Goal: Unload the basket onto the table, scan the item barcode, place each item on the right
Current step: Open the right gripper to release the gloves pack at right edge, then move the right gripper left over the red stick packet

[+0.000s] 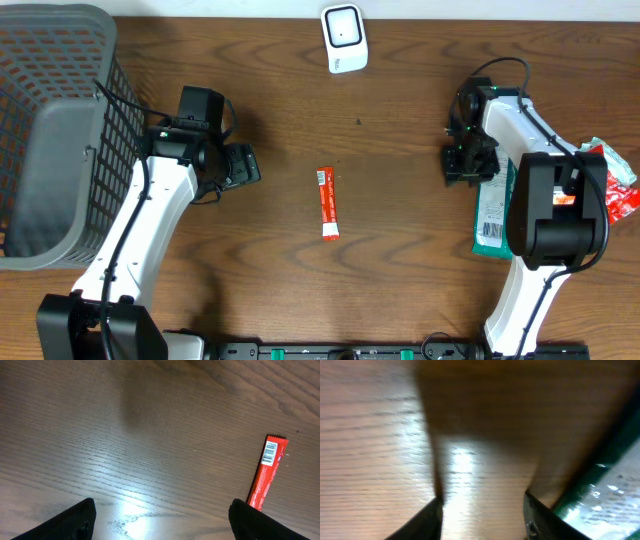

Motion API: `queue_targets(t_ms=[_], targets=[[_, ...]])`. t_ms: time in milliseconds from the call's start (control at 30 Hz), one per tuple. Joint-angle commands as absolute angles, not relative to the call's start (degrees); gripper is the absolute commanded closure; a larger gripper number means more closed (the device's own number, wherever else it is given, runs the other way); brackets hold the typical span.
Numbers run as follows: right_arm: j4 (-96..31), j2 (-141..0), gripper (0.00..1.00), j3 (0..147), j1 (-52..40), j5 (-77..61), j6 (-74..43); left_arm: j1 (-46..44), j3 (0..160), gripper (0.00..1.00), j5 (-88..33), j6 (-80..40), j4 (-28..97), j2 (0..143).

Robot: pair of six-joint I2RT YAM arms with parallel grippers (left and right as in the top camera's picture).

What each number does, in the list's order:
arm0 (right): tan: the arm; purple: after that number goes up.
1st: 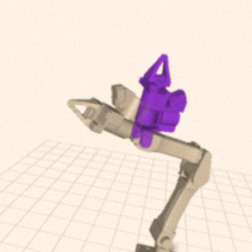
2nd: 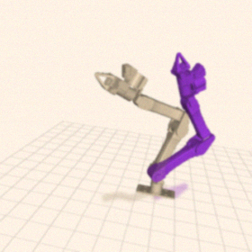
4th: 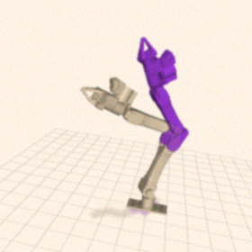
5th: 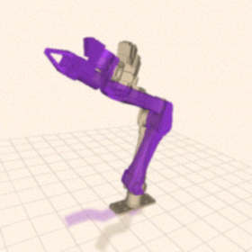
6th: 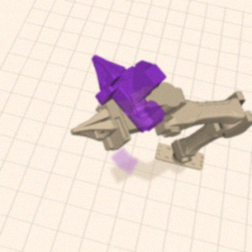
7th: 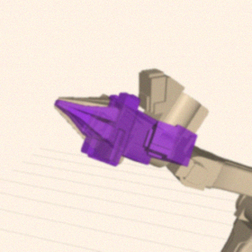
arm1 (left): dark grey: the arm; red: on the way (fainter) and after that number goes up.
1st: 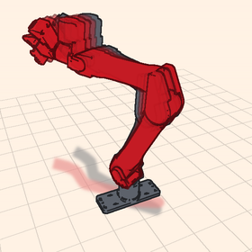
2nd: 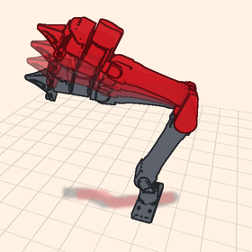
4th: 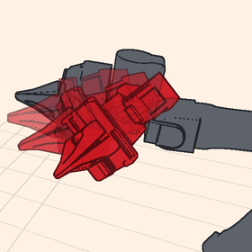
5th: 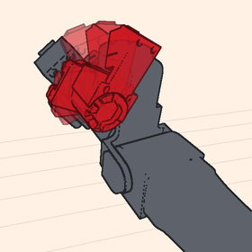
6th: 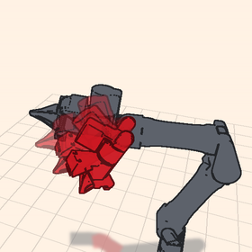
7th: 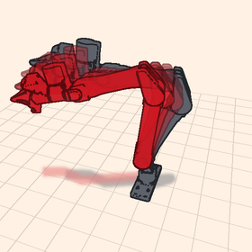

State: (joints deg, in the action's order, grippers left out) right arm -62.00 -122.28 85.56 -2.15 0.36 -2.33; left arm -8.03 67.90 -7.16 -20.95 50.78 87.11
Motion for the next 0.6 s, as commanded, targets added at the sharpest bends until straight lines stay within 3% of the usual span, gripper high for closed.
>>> queue_targets(t_ms=[0, 67, 100, 267, 433, 500, 567], targets=[[-59.13, -124.84, 0.32, 84.51, -4.62, -11.62, -2.31, -7.99, 67.92, 0.14, -6.81, -20.69, 50.94, 86.7], [-57.91, -124.84, 0.14, 84.51, -5.3, -16.29, -2.31, -7.99, 67.92, 0.14, -6.81, -20.69, 50.94, 86.7], [-56.55, -124.81, 0.01, 84.51, -6.15, -22.85, -2.31, -7.99, 67.92, 0.14, -6.81, -20.69, 50.94, 86.7], [-53.6, -124.84, 0.01, 84.51, -9.1, -31.9, -2.31, -7.99, 67.92, 0.14, -6.81, -20.69, 50.94, 86.7], [-49.58, -124.84, 0.01, 84.51, -14.35, -32.01, -5.63, -7.99, 67.92, 0.14, -6.81, -20.69, 50.94, 86.7], [-48.36, -124.84, 0.04, 84.51, -16.14, -31.97, -7.31, -7.99, 67.92, 0.14, -6.83, -20.69, 50.94, 86.7], [-46.78, -124.84, 0.14, 84.51, -18.9, -31.94, -7.92, -7.99, 67.92, 0.14, -6.81, -20.69, 50.94, 86.7]])
